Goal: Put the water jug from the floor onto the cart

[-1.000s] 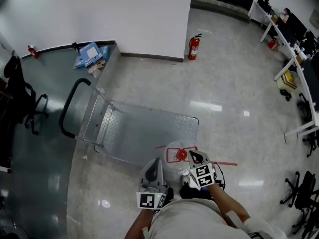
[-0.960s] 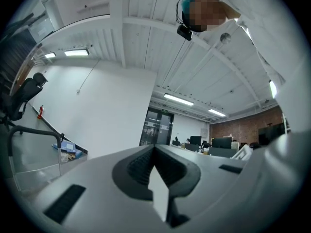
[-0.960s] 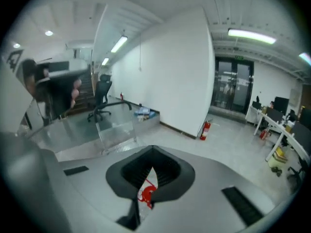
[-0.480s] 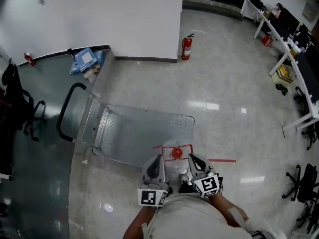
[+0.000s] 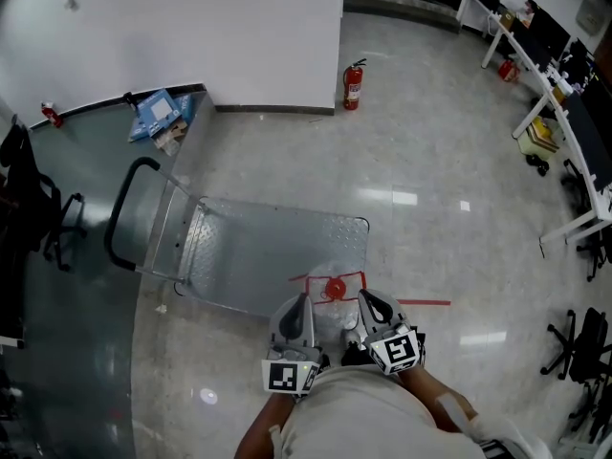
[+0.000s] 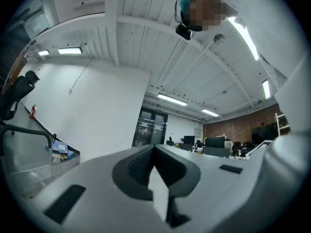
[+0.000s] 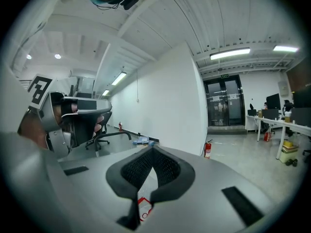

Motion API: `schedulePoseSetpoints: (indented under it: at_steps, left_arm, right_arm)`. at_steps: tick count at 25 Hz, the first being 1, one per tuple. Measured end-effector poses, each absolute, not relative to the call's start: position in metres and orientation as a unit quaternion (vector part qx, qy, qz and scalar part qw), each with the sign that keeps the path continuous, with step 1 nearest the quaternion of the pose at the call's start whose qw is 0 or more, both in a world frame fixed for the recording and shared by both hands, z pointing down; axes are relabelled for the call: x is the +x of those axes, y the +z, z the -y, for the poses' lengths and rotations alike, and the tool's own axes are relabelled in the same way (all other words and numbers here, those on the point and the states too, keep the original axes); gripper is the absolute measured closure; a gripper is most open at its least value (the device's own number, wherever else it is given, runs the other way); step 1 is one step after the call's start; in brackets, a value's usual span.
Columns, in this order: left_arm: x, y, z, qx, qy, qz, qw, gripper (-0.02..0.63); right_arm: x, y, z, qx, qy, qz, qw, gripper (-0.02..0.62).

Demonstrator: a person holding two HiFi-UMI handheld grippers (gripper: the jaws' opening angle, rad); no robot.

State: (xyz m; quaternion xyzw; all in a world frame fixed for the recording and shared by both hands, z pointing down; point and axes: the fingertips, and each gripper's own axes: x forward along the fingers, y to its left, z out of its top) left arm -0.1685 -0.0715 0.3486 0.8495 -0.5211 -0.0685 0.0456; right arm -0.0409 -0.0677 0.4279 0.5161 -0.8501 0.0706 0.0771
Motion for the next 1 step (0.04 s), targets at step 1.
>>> schedulePoseSetpoints:
  at_steps: [1]
  left_arm:
    - [-0.1683, 0.3478, 0.0731, 0.849, -0.069, 0.521, 0.045, 0.603]
  right_arm:
    - [-0.0406, 0.4266, 0.0696, 0.517, 0.069, 0.850, 0.076, 0.584]
